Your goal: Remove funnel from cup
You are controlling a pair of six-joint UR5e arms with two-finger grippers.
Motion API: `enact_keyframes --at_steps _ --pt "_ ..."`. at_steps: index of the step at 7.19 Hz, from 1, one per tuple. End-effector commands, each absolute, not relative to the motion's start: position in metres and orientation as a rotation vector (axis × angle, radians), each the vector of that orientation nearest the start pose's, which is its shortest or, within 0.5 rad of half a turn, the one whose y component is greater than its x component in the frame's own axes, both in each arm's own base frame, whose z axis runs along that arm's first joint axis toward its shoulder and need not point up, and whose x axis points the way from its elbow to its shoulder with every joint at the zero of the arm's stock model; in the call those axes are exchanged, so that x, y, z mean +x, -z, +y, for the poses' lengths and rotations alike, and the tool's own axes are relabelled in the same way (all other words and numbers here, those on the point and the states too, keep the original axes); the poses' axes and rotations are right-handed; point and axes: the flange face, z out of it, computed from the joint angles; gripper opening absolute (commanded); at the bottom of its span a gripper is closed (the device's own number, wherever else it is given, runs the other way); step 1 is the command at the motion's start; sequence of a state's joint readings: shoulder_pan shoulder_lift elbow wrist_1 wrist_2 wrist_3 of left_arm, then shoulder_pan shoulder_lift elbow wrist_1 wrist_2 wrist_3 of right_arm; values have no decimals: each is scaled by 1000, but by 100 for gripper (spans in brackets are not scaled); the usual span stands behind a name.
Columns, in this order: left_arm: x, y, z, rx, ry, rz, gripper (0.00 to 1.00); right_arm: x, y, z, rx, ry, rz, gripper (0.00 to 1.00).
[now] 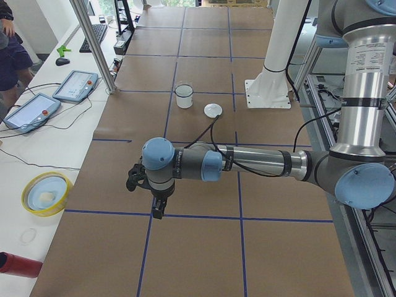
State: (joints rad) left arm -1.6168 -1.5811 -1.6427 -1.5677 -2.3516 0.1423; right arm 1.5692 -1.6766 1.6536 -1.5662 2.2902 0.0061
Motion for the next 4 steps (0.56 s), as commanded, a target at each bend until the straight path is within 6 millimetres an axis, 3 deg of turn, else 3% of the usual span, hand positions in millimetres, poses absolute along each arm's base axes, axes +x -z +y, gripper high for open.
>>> enact_keyframes --at_steps 1,4 --pt "-86 -607 -496 167 -130 767 100 67 -671 -446 -20 -11 -719 100" --pt "-88 -579 -501 226 -165 673 100 67 -671 -446 -20 -11 -719 100"
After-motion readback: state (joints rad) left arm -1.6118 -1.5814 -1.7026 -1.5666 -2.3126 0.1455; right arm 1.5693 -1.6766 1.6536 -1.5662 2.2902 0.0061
